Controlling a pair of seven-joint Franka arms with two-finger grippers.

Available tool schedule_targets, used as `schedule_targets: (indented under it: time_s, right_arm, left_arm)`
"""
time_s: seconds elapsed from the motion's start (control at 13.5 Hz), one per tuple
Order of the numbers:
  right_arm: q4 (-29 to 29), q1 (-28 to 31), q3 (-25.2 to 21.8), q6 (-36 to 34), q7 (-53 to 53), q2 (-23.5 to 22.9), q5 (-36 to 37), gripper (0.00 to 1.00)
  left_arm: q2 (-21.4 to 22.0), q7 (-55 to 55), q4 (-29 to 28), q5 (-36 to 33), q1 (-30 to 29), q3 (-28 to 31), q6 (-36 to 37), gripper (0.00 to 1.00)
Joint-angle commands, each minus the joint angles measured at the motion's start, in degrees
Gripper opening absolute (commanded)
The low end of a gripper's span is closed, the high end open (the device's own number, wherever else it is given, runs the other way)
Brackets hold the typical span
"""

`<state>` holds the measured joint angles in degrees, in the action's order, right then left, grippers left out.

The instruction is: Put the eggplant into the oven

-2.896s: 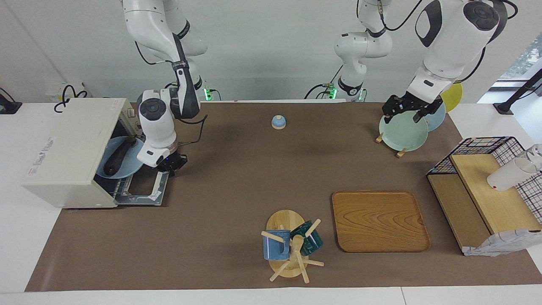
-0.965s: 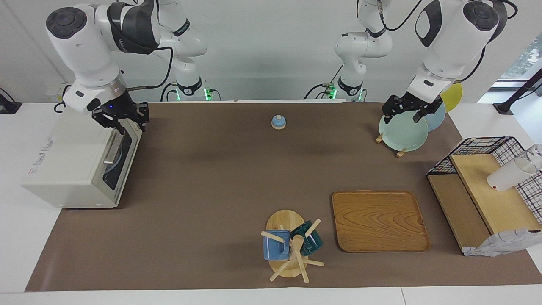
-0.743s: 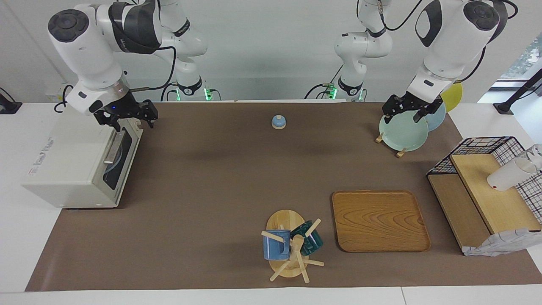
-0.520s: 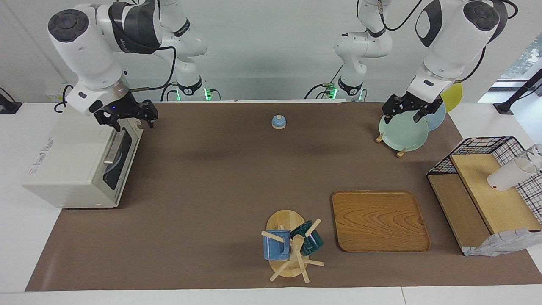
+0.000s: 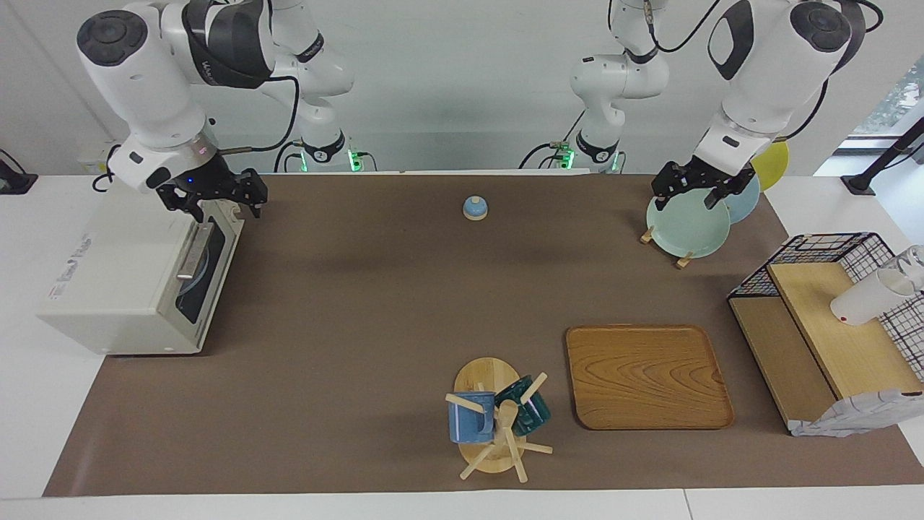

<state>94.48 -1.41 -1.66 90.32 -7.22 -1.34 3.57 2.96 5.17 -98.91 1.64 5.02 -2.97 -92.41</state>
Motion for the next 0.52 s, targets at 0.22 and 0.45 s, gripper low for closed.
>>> schedule_targets:
  time_s: [0.22,0.45]
  right_arm:
    - [-0.6,-0.1,0.0,-0.8,1.2,0.8,-2.3,1.00]
    - [-0.7,-0.2,0.1,-0.6,1.9,0.7,-2.3,1.00]
  left_arm:
    - [1.0,0.0,-0.3,0.6,0.3,0.5,0.6,1.00]
    - [1.0,0.0,-0.3,0.6,0.3,0.5,0.6,1.00]
